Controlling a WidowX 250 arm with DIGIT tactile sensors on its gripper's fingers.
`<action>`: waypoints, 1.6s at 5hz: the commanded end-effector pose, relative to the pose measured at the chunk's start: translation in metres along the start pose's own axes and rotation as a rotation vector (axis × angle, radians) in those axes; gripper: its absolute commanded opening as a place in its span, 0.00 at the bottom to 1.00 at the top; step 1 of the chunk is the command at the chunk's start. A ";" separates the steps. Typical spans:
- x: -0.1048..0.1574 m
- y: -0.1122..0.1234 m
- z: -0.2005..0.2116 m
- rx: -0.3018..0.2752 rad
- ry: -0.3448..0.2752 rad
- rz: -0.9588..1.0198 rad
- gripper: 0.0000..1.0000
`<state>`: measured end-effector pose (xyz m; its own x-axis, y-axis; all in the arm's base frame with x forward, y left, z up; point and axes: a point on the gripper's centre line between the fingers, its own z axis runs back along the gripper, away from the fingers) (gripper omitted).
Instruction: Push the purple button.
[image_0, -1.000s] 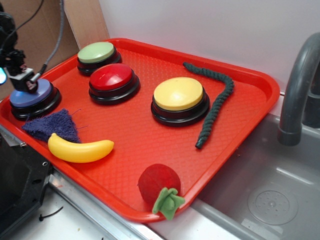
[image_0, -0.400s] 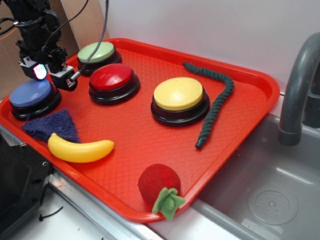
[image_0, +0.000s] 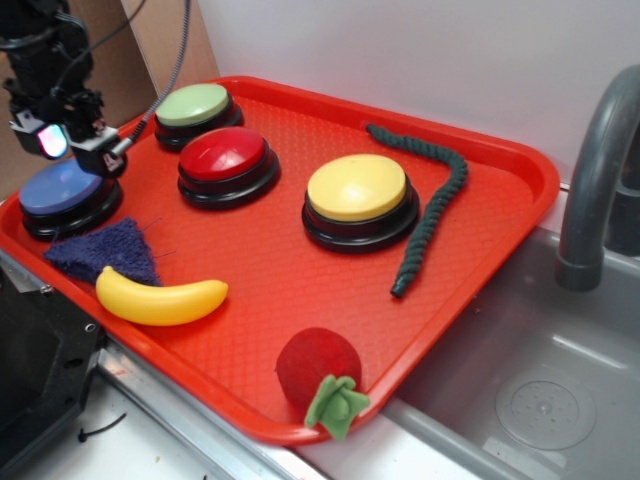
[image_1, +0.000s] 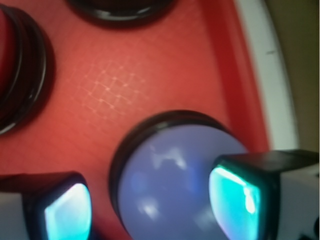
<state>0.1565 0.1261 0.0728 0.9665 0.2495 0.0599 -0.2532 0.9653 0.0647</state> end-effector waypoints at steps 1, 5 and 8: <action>-0.007 0.020 -0.002 0.031 -0.006 0.032 1.00; 0.007 0.005 -0.015 0.048 0.023 -0.043 1.00; 0.019 -0.002 0.049 -0.009 -0.047 -0.012 1.00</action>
<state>0.1692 0.1146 0.1061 0.9715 0.2322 0.0474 -0.2340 0.9716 0.0360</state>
